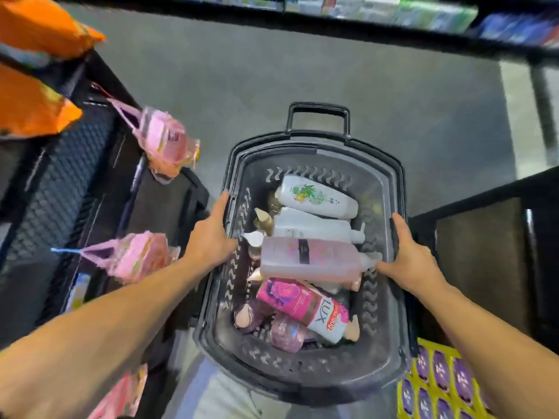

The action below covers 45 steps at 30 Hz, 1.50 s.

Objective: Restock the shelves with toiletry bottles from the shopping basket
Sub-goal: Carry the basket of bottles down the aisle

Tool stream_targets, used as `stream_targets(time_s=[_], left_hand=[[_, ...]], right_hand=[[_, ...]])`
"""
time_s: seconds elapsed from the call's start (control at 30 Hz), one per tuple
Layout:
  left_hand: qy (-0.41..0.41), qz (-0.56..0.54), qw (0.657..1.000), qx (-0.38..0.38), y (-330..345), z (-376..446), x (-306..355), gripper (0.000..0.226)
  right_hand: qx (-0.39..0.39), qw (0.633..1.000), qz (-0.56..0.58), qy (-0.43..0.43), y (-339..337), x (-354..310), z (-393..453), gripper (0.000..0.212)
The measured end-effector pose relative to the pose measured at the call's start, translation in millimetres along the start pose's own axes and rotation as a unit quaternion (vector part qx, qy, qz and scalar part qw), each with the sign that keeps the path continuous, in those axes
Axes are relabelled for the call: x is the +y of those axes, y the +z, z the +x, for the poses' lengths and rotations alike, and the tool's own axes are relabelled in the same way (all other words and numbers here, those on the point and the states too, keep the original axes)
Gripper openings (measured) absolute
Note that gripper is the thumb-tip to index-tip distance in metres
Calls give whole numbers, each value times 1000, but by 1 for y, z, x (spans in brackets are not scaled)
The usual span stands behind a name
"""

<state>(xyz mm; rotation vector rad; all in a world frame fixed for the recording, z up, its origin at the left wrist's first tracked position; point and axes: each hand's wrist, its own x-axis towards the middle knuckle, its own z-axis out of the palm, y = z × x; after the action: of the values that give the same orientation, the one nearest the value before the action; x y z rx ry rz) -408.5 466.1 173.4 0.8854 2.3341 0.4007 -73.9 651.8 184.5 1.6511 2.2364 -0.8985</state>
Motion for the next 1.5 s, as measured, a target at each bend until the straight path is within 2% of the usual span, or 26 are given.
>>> stream_targets(time_s=[0.13,0.27,0.5,0.67,0.9,1.13,1.27,1.5], left_hand=[[20,-6,1000,-5,-31,95,18,102],[34,-18,999,27,-68,179,35,99],[-5,-10,998,66,-136,318,79,100],[-45,-60,995,66,-189,413,110,98],[-64,-105,991,54,-262,571,105,100],[-128,-140,979,76,-343,700,82,101],[-172,-135,970,102,-372,756,72,102],[-300,-147,925,180,-401,833,68,101]], right_hand=[[11,1000,-3,22,-33,-48,71,114],[18,999,-19,18,-67,-100,142,114],[-9,1000,-21,-20,-136,-188,300,111],[-16,998,-42,-44,-196,-259,413,110],[-4,992,-110,-52,-241,-386,556,110],[-17,992,-107,-62,-263,-525,668,108],[-47,983,-130,-118,-266,-594,760,108],[-132,951,-158,-230,-266,-711,918,112]])
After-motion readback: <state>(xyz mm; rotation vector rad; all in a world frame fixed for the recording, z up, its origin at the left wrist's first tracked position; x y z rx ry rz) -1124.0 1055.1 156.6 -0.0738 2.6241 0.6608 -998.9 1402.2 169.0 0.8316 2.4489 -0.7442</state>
